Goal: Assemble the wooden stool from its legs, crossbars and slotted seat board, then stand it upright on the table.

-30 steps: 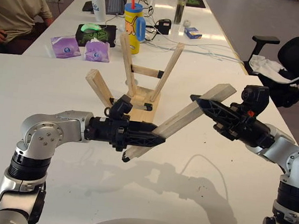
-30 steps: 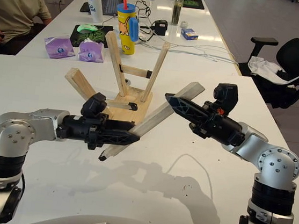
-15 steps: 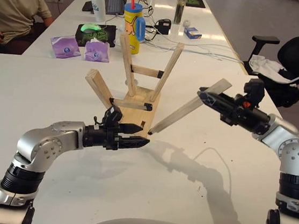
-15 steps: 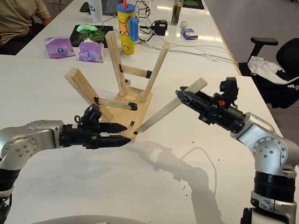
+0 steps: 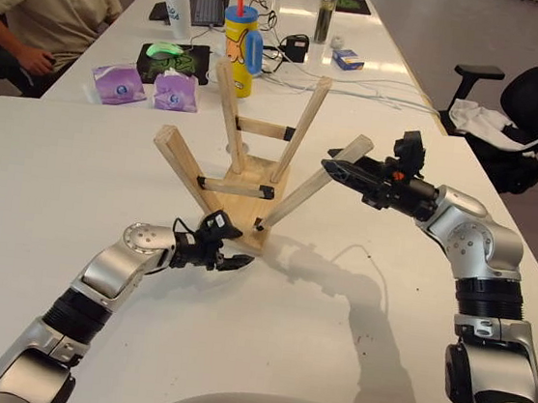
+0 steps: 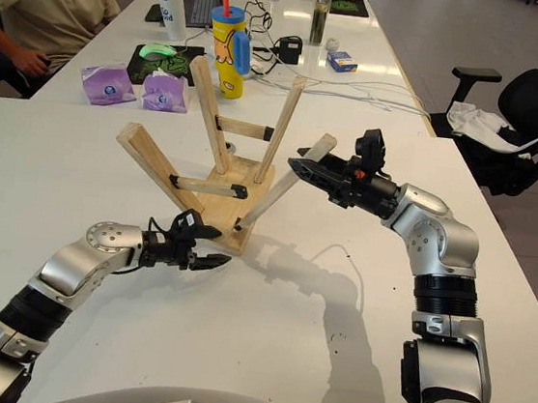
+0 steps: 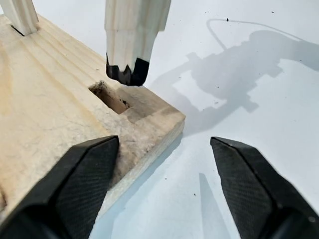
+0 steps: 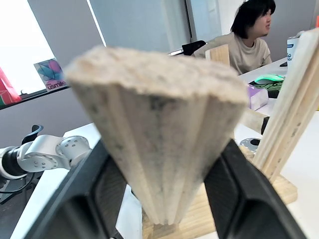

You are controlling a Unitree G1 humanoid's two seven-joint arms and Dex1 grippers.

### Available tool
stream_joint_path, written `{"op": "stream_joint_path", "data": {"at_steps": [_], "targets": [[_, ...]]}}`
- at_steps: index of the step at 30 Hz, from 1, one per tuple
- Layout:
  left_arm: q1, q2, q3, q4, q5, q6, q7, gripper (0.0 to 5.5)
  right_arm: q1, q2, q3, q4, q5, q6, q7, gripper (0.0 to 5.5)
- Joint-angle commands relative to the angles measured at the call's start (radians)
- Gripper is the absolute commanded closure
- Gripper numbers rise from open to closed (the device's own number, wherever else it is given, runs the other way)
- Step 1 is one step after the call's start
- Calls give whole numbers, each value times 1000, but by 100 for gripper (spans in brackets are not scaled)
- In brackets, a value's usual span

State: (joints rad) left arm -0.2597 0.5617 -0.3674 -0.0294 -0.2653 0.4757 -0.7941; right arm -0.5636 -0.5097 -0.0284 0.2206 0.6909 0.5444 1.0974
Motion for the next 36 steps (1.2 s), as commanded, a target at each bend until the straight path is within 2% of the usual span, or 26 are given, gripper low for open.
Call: {"op": "stream_joint_path", "data": {"at_steps": [1,7,15,25,33,36], "targets": [[32,16,-38,41,49,38,-31,209,-41,13,27,37,-63,-45,27,346],[28,7,-28,61,61,40,-44,209,-65,21,78,73,-154,-101,52,346],[41,-16,-9,56,58,54,-31,209,-76,-17,231,-46,-288,-101,74,346],[62,-48,-3,46,62,60,-8,209,-84,30,334,-82,-351,-102,21,346],[67,-73,-2,55,64,60,11,209,-111,35,431,-60,-414,-128,55,346],[66,-87,1,63,66,60,20,209,-120,32,450,-131,-367,-74,99,346]]}}
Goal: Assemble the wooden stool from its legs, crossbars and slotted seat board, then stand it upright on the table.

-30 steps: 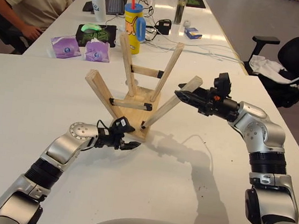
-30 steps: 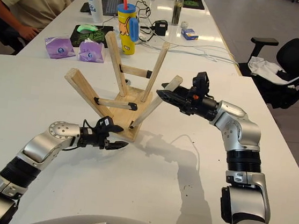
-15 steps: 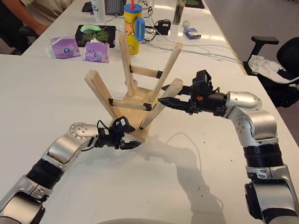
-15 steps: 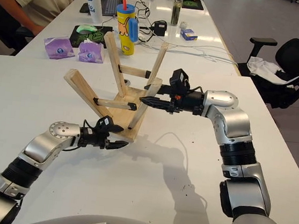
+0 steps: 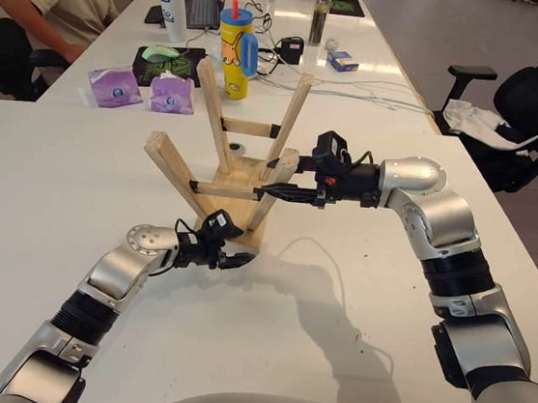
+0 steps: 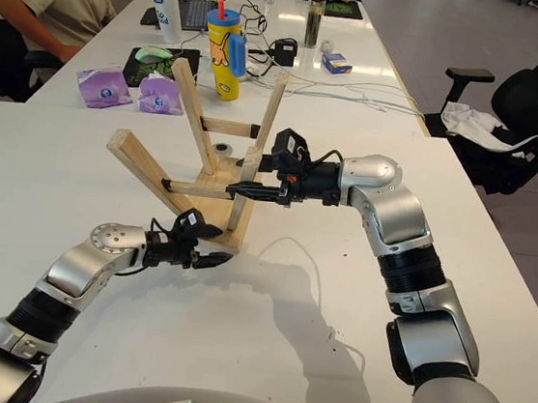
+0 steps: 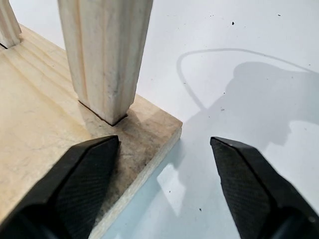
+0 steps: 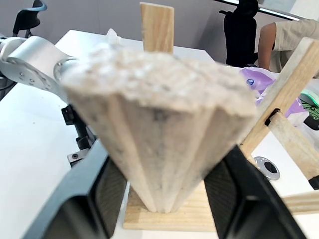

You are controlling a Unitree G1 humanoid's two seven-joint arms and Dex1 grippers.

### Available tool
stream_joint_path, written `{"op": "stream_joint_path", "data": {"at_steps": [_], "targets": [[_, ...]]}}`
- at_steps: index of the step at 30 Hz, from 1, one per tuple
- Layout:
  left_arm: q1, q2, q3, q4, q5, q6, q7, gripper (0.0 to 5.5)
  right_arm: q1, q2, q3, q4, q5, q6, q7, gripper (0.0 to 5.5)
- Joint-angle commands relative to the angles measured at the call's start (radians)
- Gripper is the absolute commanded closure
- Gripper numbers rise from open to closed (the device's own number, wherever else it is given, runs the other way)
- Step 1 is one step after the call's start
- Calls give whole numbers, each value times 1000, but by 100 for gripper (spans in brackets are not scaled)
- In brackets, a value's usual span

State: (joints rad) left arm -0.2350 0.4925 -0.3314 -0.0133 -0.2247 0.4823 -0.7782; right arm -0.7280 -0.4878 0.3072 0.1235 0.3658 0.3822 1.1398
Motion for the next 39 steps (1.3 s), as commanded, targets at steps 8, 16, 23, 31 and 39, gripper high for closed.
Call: {"op": "stream_joint_path", "data": {"at_steps": [8,16,23,31,39], "targets": [[58,-32,-40,58,38,48,19,209,-54,125,62,276,-111,53,-80,346],[96,-30,15,-14,20,35,52,209,-37,101,104,305,-139,-46,21,346],[219,53,237,-268,-84,28,59,209,-33,72,104,264,-152,-43,14,346],[197,29,169,-110,13,3,108,209,-44,83,111,277,-152,-34,13,346],[195,26,125,26,83,-8,133,209,-57,110,90,320,-141,-73,7,346]]}}
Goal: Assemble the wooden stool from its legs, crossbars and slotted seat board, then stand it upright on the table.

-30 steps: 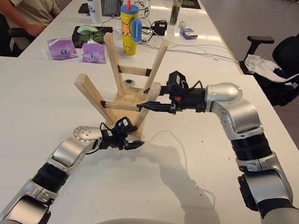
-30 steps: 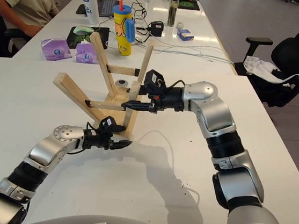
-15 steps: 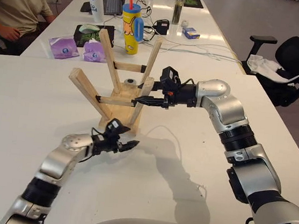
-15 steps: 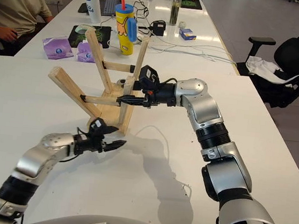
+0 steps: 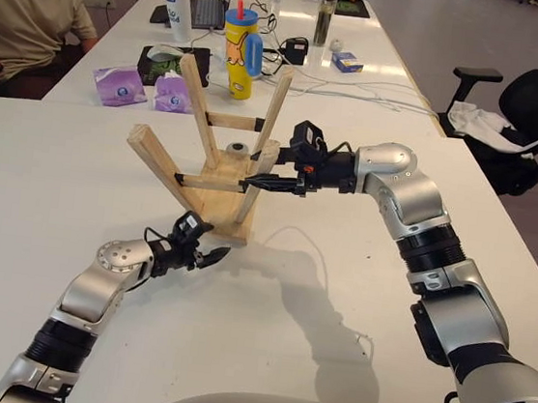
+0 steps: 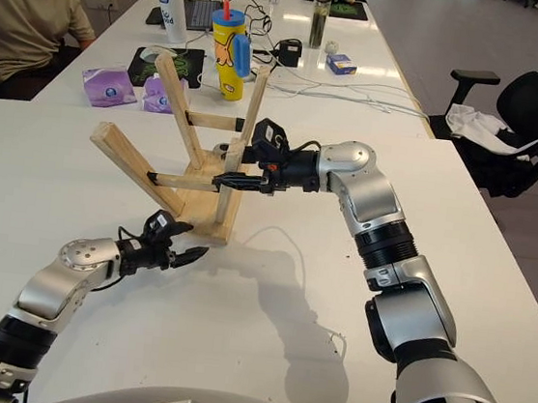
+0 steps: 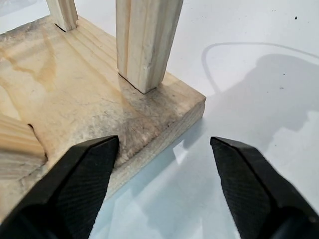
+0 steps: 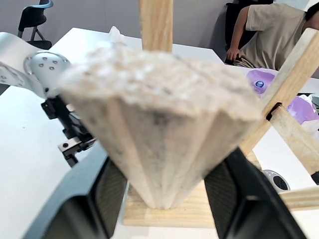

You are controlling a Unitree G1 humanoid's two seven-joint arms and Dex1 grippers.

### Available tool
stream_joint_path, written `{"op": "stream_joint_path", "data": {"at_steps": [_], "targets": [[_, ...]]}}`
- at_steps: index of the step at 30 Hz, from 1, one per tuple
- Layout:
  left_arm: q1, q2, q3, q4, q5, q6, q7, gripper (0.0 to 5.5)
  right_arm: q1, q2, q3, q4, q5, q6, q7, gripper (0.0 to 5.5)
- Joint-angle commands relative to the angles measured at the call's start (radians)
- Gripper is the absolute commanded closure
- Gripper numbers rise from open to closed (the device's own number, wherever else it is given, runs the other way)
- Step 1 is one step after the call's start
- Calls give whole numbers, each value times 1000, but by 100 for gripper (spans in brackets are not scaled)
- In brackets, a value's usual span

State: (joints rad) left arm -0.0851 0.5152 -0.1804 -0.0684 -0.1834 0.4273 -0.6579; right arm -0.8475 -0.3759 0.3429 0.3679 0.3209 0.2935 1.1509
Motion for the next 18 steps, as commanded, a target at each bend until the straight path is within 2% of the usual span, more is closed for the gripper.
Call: {"op": "stream_joint_path", "data": {"at_steps": [1,3,4,10,14,18], "targets": [[48,6,-32,88,42,50,7,209,66,3,46,81,-90,12,-9,346],[53,10,-41,97,46,48,5,209,63,17,13,98,-74,12,-41,346],[58,12,-44,98,45,48,2,209,62,19,-1,101,-69,12,-53,309],[72,7,-60,129,56,35,15,209,182,-6,-102,-89,-7,100,-110,237],[73,-22,-62,134,52,40,43,209,343,-56,-125,-207,-25,153,-161,237],[82,-45,-68,124,46,50,67,209,369,-45,-273,-259,53,176,-251,276]]}}
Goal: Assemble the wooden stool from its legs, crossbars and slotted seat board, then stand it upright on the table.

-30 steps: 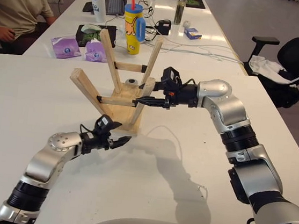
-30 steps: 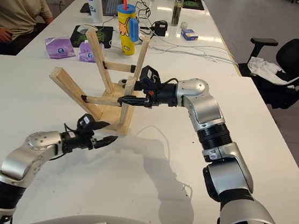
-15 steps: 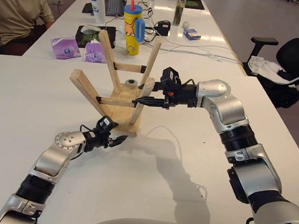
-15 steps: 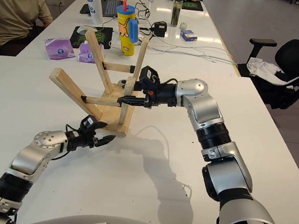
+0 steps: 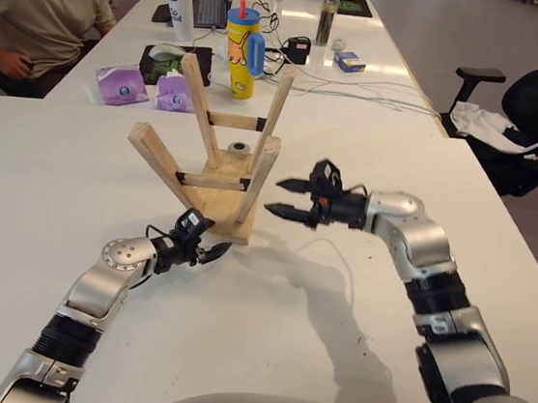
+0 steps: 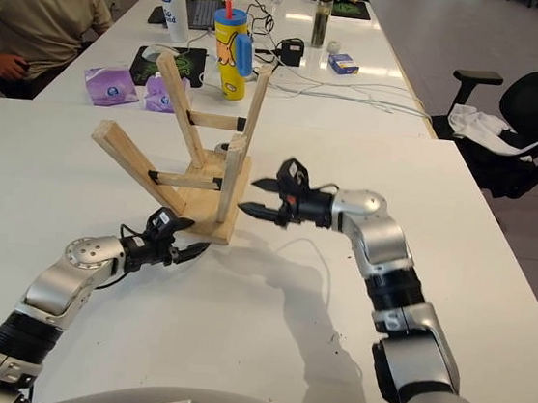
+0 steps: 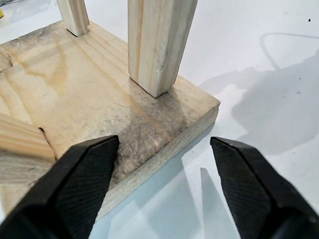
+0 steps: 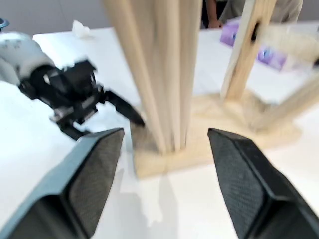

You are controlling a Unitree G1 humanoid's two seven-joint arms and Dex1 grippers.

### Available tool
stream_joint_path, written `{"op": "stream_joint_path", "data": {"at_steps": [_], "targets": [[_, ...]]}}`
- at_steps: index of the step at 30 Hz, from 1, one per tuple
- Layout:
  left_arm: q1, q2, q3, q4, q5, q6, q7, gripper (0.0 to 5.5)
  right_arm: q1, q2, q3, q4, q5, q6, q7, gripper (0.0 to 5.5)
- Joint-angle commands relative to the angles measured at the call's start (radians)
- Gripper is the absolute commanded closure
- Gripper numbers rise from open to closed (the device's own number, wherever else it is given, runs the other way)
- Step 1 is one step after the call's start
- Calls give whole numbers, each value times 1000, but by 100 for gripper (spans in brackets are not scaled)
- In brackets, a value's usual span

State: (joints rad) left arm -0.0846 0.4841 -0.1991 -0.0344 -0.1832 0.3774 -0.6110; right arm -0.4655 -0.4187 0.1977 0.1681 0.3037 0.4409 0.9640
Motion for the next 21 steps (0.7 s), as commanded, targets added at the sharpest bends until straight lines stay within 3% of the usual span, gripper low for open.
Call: {"op": "stream_joint_path", "data": {"at_steps": [1,6,13,14,18,21], "targets": [[87,-15,-51,90,46,98,24,209,-36,17,-179,-98,120,52,-92,298],[92,-17,-59,104,49,93,32,209,-218,135,-349,-255,418,209,-235,380],[68,-30,-71,139,58,77,38,209,-408,340,-371,-241,491,108,-433,380],[65,-35,-71,142,57,77,40,209,-374,379,-330,-177,460,115,-452,380],[39,-55,-77,156,56,77,42,209,-127,373,45,138,103,146,-551,380],[39,-61,-70,163,54,77,47,209,-50,346,106,165,44,147,-538,380]]}}
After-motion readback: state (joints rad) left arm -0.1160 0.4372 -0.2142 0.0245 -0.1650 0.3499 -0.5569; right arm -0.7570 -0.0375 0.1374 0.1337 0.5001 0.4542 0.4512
